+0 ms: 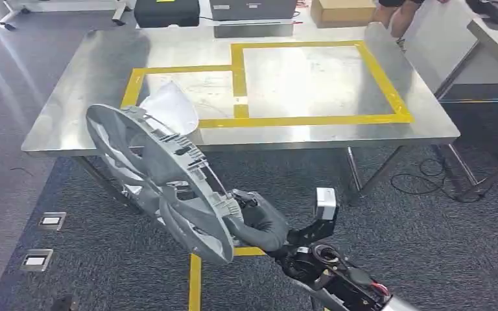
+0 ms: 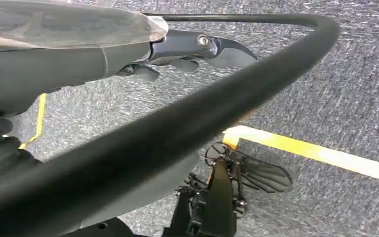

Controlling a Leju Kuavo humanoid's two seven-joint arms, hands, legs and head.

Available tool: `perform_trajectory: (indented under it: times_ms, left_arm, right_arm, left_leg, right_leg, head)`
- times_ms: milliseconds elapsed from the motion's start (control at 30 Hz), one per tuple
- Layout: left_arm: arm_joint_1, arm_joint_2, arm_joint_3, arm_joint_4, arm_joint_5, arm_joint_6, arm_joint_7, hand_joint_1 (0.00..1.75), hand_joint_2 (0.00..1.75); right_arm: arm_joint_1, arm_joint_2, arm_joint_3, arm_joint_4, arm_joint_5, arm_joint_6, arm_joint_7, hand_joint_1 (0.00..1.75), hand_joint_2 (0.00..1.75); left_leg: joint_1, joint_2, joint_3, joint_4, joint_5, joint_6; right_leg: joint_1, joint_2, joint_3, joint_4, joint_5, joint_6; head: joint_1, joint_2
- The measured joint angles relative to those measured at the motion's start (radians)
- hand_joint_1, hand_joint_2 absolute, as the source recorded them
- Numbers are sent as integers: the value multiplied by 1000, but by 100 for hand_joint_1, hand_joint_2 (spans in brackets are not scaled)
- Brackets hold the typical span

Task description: Take the parts from the cabinet and place them on the table.

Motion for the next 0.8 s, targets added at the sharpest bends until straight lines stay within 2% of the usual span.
perform_trajectory:
  times_ms: [800]
  left_arm:
    - [0,0,-1,0,0,0,0,0,175]
  right_arm:
    - [0,0,-3,0,3,-2,0,175,175]
  left_leg:
    - [0,0,0,0,0,0]
  right_leg:
    - [0,0,0,0,0,0]
  head:
    - [0,0]
